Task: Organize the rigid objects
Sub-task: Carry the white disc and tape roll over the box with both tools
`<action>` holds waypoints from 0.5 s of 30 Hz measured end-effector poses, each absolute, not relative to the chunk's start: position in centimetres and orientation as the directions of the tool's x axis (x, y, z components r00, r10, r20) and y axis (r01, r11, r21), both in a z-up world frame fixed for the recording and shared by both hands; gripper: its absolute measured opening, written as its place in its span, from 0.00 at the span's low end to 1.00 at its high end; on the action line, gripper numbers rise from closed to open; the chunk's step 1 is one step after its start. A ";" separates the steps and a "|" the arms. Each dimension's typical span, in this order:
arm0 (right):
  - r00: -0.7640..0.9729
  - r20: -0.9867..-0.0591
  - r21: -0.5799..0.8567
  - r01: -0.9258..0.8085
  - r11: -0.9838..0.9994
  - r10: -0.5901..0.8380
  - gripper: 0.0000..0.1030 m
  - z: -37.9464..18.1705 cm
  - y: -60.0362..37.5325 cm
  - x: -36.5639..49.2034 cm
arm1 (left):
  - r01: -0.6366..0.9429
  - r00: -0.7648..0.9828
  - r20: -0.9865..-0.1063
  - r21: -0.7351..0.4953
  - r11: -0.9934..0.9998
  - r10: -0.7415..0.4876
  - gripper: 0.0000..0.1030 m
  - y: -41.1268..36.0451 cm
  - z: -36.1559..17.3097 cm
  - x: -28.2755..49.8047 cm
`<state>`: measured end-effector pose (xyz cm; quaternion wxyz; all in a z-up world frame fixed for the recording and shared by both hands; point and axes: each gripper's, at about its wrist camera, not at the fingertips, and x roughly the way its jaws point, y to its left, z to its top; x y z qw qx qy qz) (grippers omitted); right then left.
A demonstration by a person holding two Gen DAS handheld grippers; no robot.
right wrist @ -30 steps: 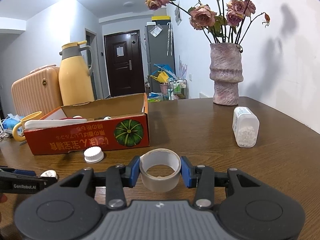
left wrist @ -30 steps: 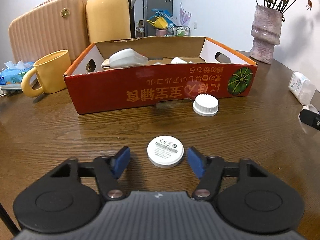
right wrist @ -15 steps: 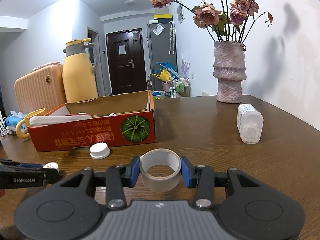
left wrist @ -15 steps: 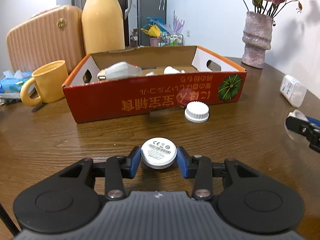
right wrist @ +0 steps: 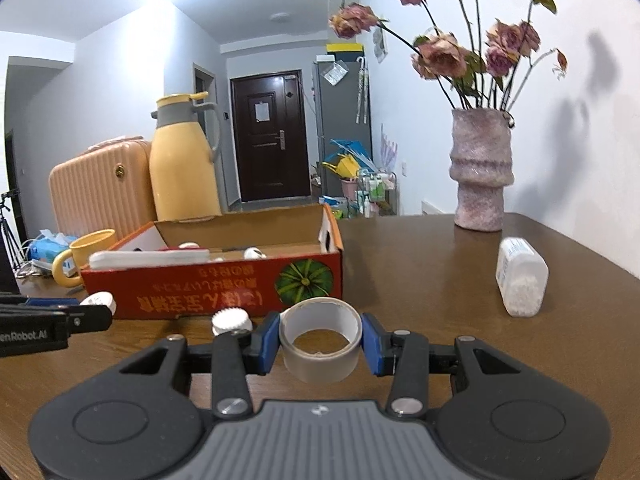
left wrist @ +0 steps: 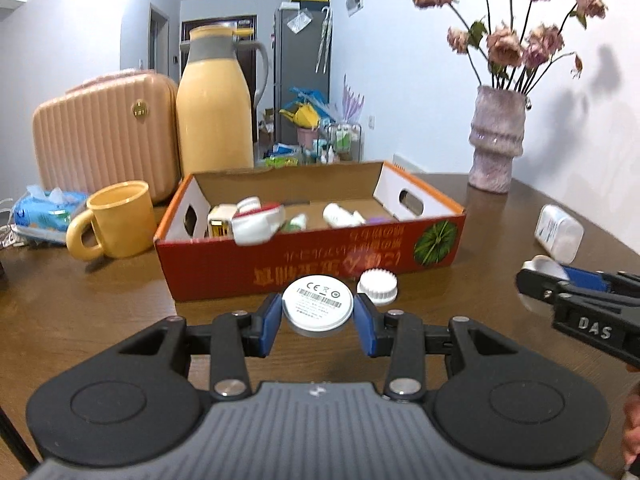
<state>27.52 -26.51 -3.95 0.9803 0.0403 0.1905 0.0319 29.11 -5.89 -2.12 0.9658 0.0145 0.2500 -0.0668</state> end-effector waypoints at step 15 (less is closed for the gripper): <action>0.941 -0.315 0.079 -0.100 0.992 0.120 0.40 -0.9 -23.9 30.7 | 0.105 0.920 -0.374 -0.052 0.993 -0.117 0.39 -4.2 3.1 29.8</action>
